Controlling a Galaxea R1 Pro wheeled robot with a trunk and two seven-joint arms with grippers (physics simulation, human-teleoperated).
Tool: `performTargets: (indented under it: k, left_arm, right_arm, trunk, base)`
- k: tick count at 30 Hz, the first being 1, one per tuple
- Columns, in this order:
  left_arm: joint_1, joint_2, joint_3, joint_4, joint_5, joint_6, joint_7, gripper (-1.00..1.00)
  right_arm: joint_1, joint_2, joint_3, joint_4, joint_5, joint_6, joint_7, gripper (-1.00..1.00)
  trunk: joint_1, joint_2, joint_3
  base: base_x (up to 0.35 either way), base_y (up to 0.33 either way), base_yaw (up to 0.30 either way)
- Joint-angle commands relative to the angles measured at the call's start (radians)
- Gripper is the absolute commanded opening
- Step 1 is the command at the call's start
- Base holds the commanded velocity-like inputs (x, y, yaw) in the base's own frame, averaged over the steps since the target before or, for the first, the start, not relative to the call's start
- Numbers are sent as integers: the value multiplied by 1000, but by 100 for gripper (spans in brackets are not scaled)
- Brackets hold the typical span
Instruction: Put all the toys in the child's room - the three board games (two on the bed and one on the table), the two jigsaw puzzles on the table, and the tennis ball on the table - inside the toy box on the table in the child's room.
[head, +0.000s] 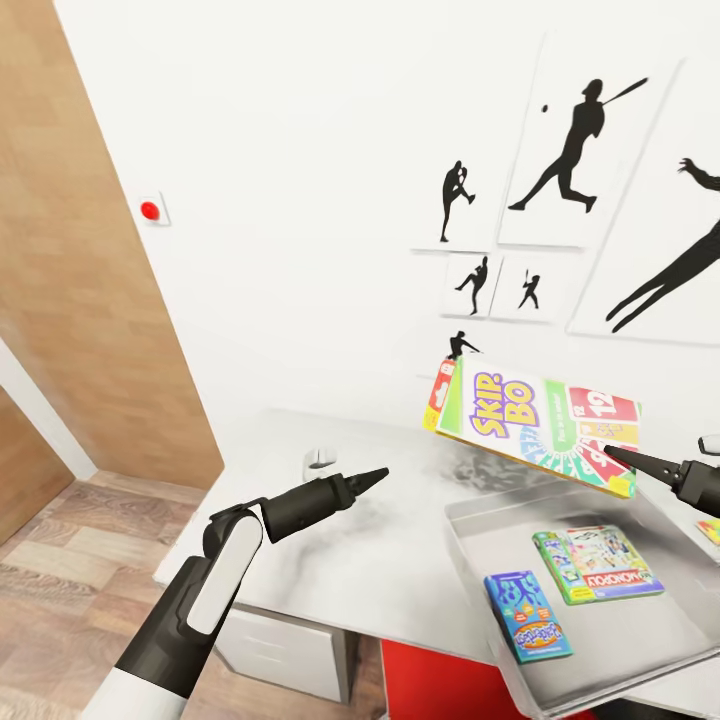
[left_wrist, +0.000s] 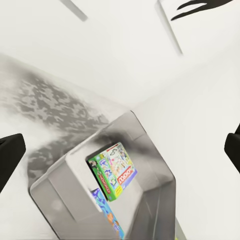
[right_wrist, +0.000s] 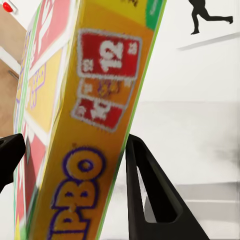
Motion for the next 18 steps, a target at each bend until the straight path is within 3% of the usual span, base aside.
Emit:
performTargets:
  k: [1,8,18]
  left_arm:
    - [-1,-1,1,-1,5,7,1,100]
    - [-1,-1,1,-1,5,7,1,100]
    - [-1,-1,1,0,4,6,1,100]
  right_arm:
    - [-1,0,-1,1,2,5,8,-100]
    - [-1,0,-1,1,2,5,8,-100]
    - [-1,1,-1,1,2,5,8,-100]
  trunk:
    - [1,-2,-2]
    - [1,-2,-2]
    - [1,-2,-2]
  base:
    - [-45,-167,-2]
    - [-19,-122,-1]
    - [-3,-23,0]
